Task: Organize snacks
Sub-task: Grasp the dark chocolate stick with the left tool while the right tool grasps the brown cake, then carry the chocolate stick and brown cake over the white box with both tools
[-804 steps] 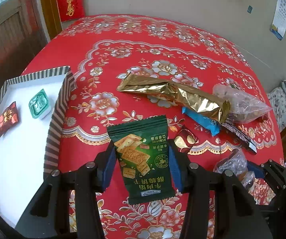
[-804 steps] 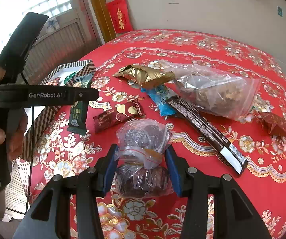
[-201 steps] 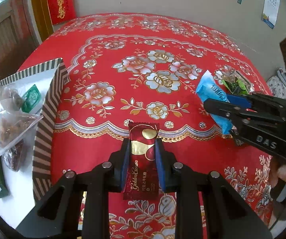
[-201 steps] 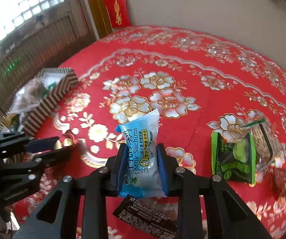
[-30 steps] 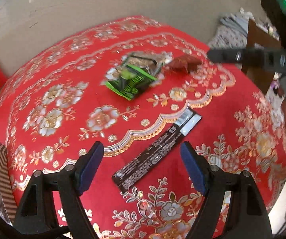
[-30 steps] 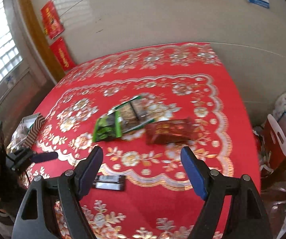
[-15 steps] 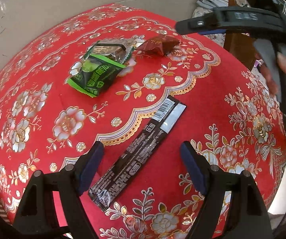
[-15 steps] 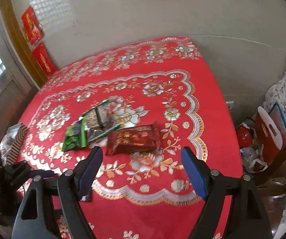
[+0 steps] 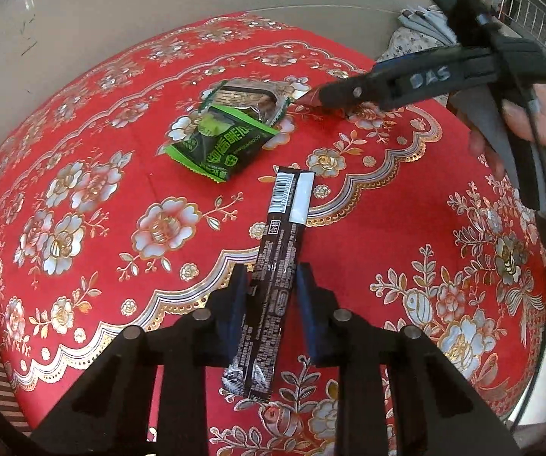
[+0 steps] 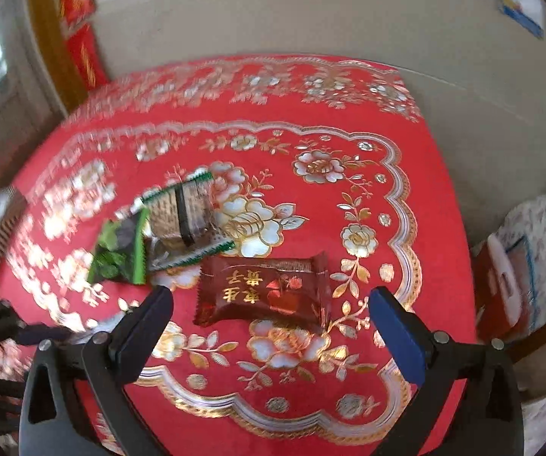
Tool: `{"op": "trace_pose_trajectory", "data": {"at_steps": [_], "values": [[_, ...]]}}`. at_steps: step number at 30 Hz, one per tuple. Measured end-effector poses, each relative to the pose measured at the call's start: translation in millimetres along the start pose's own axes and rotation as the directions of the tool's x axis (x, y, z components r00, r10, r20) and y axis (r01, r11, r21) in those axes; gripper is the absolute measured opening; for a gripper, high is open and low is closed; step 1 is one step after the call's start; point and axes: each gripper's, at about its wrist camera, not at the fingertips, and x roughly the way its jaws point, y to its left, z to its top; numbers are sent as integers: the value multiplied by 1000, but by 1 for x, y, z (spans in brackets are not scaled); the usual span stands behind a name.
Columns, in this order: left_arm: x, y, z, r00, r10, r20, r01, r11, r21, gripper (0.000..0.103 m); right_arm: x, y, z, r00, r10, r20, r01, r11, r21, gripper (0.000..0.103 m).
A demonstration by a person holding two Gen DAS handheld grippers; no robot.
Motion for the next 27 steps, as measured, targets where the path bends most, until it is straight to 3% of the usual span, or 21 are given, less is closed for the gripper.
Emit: {"op": "trace_pose_trajectory", "data": {"at_steps": [6, 7, 10, 12, 15, 21, 27], "values": [[-1, 1, -1, 1000, -6, 6, 6, 1000, -8, 28, 19, -10, 4, 1000, 21, -4, -21, 999, 38, 101], [-1, 1, -2, 1000, -7, 6, 7, 1000, -10, 28, 22, -12, 2, 999, 33, -16, -32, 998, 45, 94], [-1, 2, -2, 1000, -7, 9, 7, 1000, -18, 28, 17, -5, 0, 1000, -30, 0, 30, 1000, 7, 77], [-1, 2, -3, 1000, -5, 15, 5, 999, -31, 28, 10, -9, -4, 999, 26, 35, -27, 999, 43, 71], [-2, 2, -4, 1000, 5, 27, -3, 998, -62, 28, 1, -8, -12, 998, 6, 55, -8, 999, 48, 71], [-6, 7, -10, 999, 0, 40, 5, 993, -118, 25, -19, 4, -30, 995, 48, 84, -53, 997, 56, 71], [-18, 10, -17, 996, 60, 68, -48, 986, -162, 24, -34, 26, -42, 990, 72, 122, -77, 996, 39, 71]]}}
